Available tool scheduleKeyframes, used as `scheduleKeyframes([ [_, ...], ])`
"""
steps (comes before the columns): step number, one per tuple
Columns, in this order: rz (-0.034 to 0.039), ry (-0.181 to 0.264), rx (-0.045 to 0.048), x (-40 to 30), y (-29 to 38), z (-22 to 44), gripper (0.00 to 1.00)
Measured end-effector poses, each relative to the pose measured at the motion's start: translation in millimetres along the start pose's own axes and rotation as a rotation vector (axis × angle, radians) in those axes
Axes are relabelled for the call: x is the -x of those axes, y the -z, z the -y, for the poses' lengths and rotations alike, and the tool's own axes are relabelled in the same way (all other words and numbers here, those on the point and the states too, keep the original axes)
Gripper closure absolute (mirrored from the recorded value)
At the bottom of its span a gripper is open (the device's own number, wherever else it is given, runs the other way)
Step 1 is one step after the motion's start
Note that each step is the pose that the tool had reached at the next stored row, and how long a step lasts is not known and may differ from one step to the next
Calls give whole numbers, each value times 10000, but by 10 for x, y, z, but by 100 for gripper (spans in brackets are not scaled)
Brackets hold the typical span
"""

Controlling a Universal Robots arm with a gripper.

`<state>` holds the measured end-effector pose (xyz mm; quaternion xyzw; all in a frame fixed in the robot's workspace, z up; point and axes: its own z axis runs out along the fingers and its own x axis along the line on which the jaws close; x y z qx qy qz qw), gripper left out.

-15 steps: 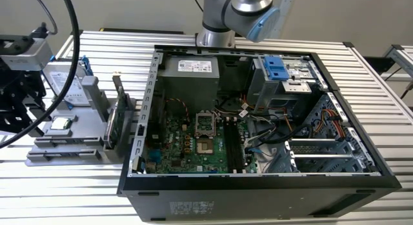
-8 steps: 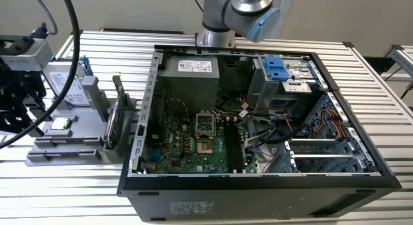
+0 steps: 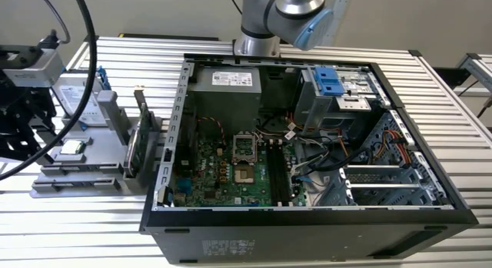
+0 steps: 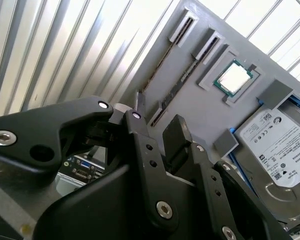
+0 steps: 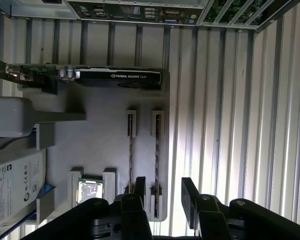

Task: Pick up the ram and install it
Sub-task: 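Pick up the ram and move it above insertion slot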

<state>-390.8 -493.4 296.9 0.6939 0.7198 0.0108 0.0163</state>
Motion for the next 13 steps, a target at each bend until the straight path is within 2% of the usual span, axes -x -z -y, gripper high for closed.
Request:
scheduleKeyframes([
  [13,12,0,0,0,-72,3,0],
])
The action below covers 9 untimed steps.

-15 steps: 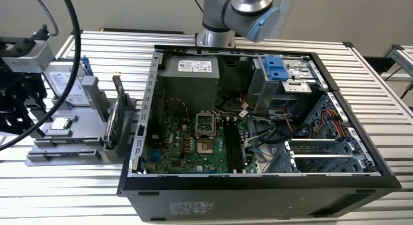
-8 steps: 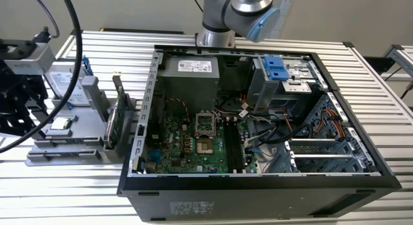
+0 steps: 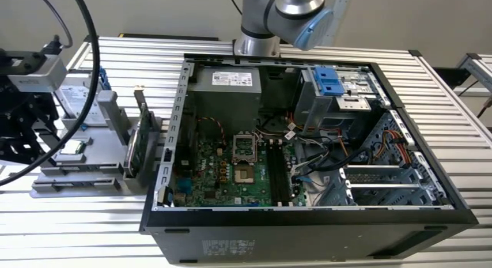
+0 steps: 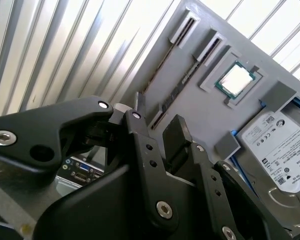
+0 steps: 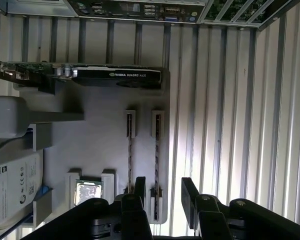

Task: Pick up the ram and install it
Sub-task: 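Pick up the ram and move it above insertion slot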

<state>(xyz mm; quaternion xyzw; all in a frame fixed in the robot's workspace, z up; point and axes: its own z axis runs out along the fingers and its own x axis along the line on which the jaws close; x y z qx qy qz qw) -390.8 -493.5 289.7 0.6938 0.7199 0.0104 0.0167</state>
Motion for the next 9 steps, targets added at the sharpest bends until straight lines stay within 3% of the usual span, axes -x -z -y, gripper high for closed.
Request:
scheduleKeyframes([
  [9,38,1,-2,-1,-72,3,0],
])
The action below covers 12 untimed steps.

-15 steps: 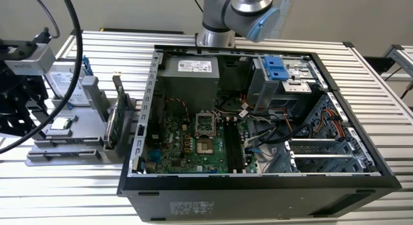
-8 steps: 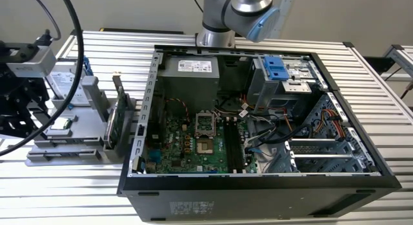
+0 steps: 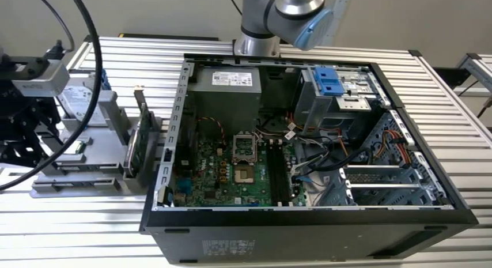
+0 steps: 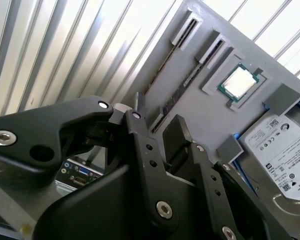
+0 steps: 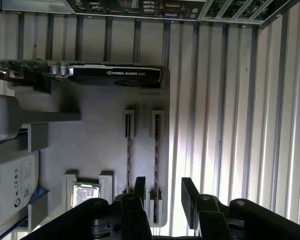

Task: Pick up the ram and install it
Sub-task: 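Pick up the ram and move it above insertion slot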

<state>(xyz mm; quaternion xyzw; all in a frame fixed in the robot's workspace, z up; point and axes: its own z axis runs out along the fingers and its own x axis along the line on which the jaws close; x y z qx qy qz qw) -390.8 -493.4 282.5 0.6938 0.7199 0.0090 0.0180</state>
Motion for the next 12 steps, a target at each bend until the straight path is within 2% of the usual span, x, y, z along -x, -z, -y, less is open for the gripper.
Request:
scheduleKeyframes([
  [12,38,1,0,-1,-83,3,0],
])
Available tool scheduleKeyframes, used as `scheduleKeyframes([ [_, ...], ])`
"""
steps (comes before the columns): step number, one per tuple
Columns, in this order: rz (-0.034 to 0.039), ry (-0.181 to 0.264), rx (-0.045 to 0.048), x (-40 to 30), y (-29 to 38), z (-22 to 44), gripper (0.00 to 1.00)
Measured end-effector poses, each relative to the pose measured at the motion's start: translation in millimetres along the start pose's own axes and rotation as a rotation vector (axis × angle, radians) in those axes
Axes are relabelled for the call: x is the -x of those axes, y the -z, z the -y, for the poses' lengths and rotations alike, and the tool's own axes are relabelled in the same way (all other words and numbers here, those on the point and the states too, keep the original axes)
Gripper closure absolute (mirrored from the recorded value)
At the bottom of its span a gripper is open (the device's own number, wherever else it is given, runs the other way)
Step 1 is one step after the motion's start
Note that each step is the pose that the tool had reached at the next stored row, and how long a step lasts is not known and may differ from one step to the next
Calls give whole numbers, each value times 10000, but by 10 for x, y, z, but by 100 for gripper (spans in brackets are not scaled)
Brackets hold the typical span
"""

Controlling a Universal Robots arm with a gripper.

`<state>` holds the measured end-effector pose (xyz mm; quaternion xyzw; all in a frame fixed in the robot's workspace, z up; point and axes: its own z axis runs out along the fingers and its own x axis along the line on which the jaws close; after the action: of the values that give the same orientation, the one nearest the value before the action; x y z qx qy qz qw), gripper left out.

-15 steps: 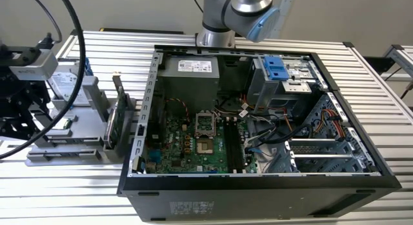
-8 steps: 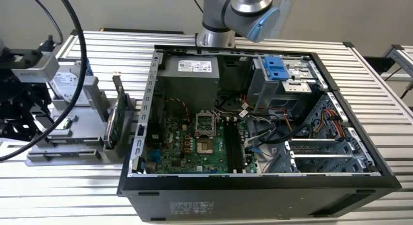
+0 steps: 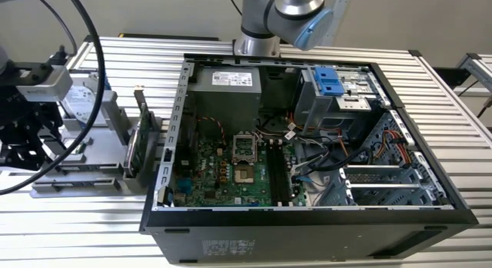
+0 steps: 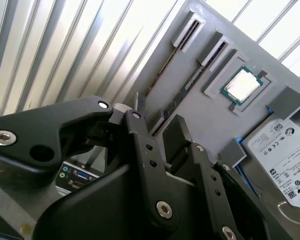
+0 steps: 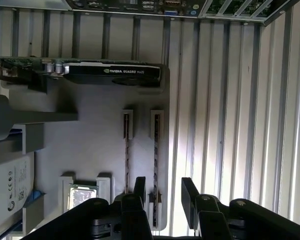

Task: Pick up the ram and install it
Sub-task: 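Pick up the ram and move it above insertion slot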

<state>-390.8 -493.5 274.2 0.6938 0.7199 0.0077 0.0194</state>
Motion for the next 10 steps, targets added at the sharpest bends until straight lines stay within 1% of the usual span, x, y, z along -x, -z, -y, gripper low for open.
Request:
scheduleKeyframes([
  [10,37,2,-2,-1,-67,2,0],
])
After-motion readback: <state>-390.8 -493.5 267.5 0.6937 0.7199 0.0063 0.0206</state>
